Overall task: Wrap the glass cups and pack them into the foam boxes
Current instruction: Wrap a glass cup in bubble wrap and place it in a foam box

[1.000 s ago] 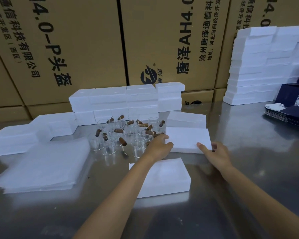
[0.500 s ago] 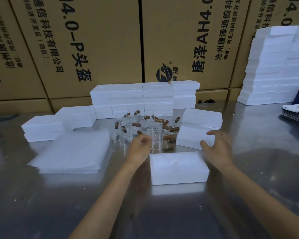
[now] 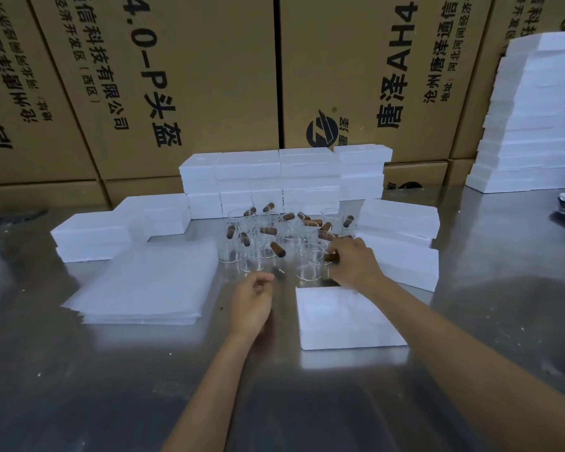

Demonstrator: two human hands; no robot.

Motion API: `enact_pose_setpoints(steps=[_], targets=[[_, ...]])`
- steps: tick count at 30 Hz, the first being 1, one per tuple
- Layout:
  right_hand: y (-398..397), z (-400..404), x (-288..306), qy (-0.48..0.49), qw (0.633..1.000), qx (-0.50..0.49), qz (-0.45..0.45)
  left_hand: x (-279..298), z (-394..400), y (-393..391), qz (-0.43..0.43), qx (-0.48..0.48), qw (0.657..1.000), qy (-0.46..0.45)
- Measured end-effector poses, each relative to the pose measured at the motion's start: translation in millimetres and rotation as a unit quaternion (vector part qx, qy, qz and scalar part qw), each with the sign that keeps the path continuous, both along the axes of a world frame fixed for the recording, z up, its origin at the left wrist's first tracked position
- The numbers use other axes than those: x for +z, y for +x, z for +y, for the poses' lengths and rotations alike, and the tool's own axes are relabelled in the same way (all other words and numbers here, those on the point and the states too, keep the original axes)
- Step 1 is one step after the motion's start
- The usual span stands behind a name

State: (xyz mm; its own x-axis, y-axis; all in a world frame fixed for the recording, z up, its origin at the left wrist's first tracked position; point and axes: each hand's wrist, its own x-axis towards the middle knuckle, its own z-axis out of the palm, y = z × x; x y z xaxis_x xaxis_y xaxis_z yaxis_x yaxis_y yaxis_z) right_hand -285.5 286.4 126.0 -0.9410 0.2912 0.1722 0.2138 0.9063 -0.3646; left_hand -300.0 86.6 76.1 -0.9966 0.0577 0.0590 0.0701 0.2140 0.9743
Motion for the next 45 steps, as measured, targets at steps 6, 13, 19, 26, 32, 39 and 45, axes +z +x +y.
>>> enact_pose_setpoints(steps=[6,13,19,26,32,39,45], targets=[[-9,-2,-8,0.056,0.997,0.032,0.038,0,-3,-4,0.006,-0.014,1.000,0.007],[22,-3,23,-0.397,0.883,0.238,0.077,54,-5,10,0.061,-0.171,0.982,0.059],[43,-20,35,-0.503,0.828,0.204,0.143,94,4,24,0.164,-0.212,0.956,0.117],[59,-71,22,-0.531,0.799,0.073,0.273,61,14,26,0.251,-0.036,0.965,0.065],[61,-86,10,-0.494,0.811,0.083,0.302,51,16,33,0.349,-0.013,0.936,-0.050],[63,-71,15,-0.716,0.661,0.092,0.206,50,11,28,0.296,-0.036,0.955,-0.001],[69,-60,16,-0.868,0.445,0.194,0.106,54,12,28,0.195,-0.155,0.960,0.127]])
